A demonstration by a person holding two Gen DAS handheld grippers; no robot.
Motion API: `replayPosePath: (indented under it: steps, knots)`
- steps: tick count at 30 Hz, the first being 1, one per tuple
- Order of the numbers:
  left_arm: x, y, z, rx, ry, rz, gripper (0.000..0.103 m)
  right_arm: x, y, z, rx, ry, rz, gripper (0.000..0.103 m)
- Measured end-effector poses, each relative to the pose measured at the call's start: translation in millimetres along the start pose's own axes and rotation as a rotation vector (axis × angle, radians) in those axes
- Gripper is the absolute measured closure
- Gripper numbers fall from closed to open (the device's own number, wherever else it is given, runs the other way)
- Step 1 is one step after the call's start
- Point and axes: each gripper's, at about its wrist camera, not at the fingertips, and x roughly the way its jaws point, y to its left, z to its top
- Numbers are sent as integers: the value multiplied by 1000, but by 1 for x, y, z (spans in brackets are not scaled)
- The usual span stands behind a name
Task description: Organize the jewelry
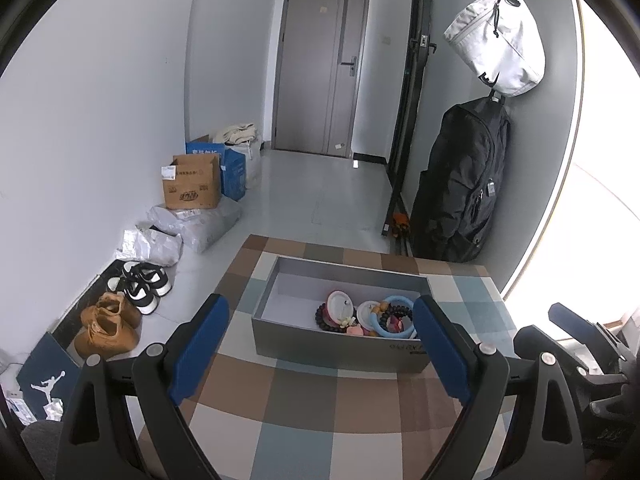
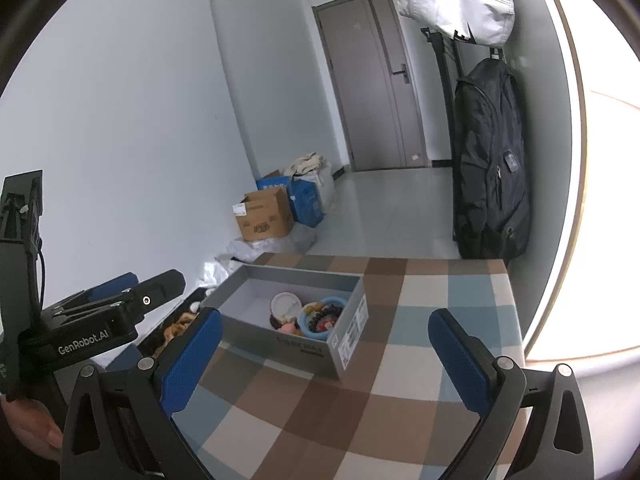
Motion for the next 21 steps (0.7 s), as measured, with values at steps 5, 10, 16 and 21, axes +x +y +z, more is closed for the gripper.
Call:
replayPosePath:
  steps: [5,10,16,21]
  knots:
    - [1,1,0,-4,4,-5,13,0,0,0,-1,2,-1,0]
    - [1,1,1,-8,0,-7,12,2,2,-1,-7,8,-4,0]
    - [1,2,1,-26,2,-14,13,2,3,-1,-7,9,-5,0]
    - [1,2,1,-23,3,-20,13,3,3,-2,-8,10,-5,0]
